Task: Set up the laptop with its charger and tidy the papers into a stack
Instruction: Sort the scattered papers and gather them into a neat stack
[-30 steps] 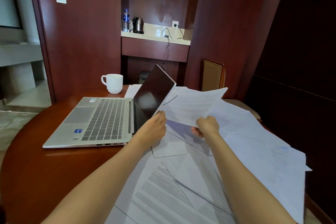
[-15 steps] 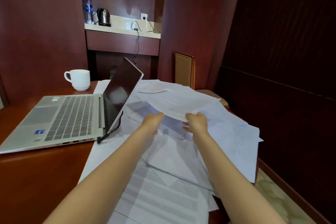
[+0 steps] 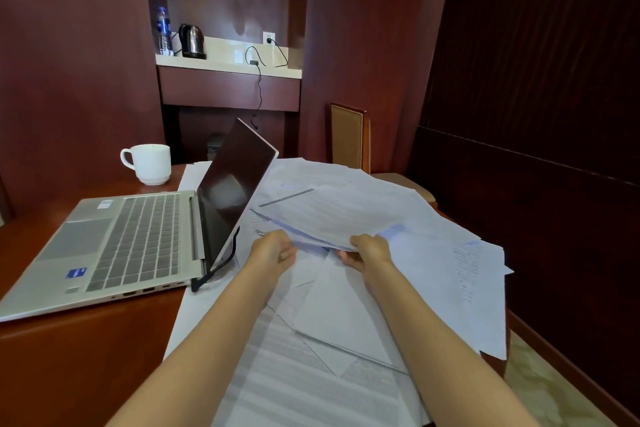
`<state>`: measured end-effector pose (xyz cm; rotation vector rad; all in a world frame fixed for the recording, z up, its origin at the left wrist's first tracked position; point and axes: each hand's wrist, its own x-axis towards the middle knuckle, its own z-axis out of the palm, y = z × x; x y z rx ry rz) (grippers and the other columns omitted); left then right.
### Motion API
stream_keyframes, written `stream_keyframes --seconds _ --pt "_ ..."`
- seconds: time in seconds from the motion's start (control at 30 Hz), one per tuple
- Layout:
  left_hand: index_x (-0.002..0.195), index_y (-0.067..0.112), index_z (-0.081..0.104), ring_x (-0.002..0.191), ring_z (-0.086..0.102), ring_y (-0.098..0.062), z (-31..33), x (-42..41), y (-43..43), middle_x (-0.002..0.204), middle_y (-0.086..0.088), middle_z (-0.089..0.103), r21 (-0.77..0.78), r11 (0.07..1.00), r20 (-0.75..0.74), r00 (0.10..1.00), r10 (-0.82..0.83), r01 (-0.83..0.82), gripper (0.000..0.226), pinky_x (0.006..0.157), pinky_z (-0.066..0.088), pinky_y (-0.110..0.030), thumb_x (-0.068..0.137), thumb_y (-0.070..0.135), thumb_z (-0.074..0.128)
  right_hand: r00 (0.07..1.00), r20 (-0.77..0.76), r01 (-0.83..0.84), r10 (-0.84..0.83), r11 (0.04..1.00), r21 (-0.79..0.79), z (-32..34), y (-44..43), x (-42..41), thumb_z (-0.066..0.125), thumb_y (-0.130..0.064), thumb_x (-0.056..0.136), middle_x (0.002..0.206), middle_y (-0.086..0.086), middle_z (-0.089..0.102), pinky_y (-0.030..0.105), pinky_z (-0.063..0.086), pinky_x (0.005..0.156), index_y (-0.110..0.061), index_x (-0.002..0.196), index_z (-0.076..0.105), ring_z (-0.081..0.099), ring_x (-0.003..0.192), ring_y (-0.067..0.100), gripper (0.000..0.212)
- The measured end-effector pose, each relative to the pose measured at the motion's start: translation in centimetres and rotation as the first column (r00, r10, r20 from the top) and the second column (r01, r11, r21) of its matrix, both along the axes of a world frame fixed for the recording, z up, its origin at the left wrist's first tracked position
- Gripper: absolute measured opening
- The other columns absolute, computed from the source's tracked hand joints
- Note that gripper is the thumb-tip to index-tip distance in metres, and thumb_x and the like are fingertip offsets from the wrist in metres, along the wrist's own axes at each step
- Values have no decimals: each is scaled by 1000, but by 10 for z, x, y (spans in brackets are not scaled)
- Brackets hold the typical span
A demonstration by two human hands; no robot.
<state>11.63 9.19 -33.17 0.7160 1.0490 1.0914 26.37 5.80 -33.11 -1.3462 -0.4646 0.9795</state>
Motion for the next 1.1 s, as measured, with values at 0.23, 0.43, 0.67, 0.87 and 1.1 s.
stream_keyframes --seconds 0.23,0.43,0.67,0.87,1.1 --pt "135 1 35 106 57 -34 0 -15 9 119 -21 48 -6 997 76 994 -75 75 40 88 46 -36 100 19 38 1000 6 17 -17 1000 -7 22 -33 53 30 5 95 102 11 53 25 52 47 1 129 43 59 91 26 37" --pt "117 -4 52 81 58 -24 -5 -10 3 88 -11 59 87 935 -173 929 -326 345 24 59 54 -28 94 3 48 994 20 -104 109 978 -179 19 -67 71 51 3 92 89 8 55 20 53 49 2 109 51 57 78 19 18" --pt "90 2 63 62 66 -16 3 5 -20 77 -8 68 148 855 -259 854 -452 498 9 49 53 -19 88 -3 56 932 286 262 -222 959 -110 22 -67 46 47 -13 94 101 11 50 32 36 79 -7 99 52 47 96 28 9" --pt "83 4 65 57 68 -8 8 4 -30 66 0 71 102 789 -295 776 -557 606 13 50 52 -15 84 -7 57 740 626 353 -247 934 -50 19 -80 30 50 -31 80 74 8 53 40 36 89 -14 54 39 50 83 31 33" --pt "100 19 66 77 68 -13 6 6 -33 94 -3 71 55 787 -182 781 -597 615 24 59 58 -22 91 37 53 742 659 -40 125 989 -141 34 -101 3 53 -17 82 59 4 53 25 34 52 -15 49 58 42 52 17 33"
